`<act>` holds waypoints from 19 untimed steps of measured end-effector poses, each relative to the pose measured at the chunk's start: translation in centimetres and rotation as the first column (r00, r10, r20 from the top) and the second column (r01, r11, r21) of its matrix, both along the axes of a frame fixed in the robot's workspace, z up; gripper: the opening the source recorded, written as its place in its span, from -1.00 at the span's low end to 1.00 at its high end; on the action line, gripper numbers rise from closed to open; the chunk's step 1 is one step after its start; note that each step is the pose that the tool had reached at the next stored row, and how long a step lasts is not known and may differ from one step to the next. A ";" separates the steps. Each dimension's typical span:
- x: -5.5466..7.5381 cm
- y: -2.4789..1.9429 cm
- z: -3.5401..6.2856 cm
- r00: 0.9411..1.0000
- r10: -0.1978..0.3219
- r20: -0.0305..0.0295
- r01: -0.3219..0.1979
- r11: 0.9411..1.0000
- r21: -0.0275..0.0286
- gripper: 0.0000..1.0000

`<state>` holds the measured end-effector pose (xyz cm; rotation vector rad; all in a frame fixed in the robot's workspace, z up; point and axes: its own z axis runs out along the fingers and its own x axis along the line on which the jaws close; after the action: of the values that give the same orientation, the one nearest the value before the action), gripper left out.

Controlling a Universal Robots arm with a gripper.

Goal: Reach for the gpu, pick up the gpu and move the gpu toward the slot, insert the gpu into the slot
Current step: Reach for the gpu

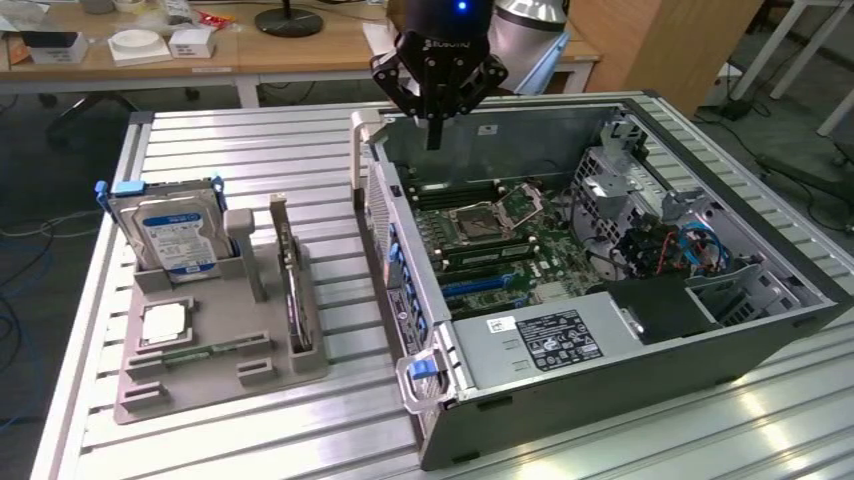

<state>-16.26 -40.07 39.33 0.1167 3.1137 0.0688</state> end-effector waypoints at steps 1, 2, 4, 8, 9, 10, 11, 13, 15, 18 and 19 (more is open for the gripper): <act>-0.1 -0.01 0.00 1.000 0.000 0.000 0.000 1.000 0.000 -0.80; -0.1 -0.02 0.00 1.000 0.000 0.000 0.000 1.000 0.000 -0.80; -0.2 -0.03 0.00 1.000 0.000 0.000 0.000 1.000 0.000 -0.80; -0.4 -0.06 0.00 1.000 0.000 0.000 0.000 1.000 0.000 -0.80; -0.5 -0.07 0.00 1.000 0.000 0.000 0.000 1.000 0.000 -0.80; -0.5 -0.07 0.00 1.000 0.000 0.000 0.000 1.000 0.000 -0.80; -0.6 -0.07 0.00 1.000 0.000 0.000 0.000 1.000 0.000 -0.80; -0.7 -0.08 0.00 1.000 0.000 0.000 0.000 1.000 0.000 -0.80; -0.8 -0.09 0.00 1.000 0.000 0.000 0.000 1.000 0.000 -0.80; -0.9 -0.10 0.00 1.000 0.000 0.000 0.000 1.000 0.000 -0.80; -1.0 -0.10 0.00 1.000 0.000 0.000 0.000 1.000 0.000 -0.80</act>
<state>-17.24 -40.17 39.33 0.1166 3.1137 0.0689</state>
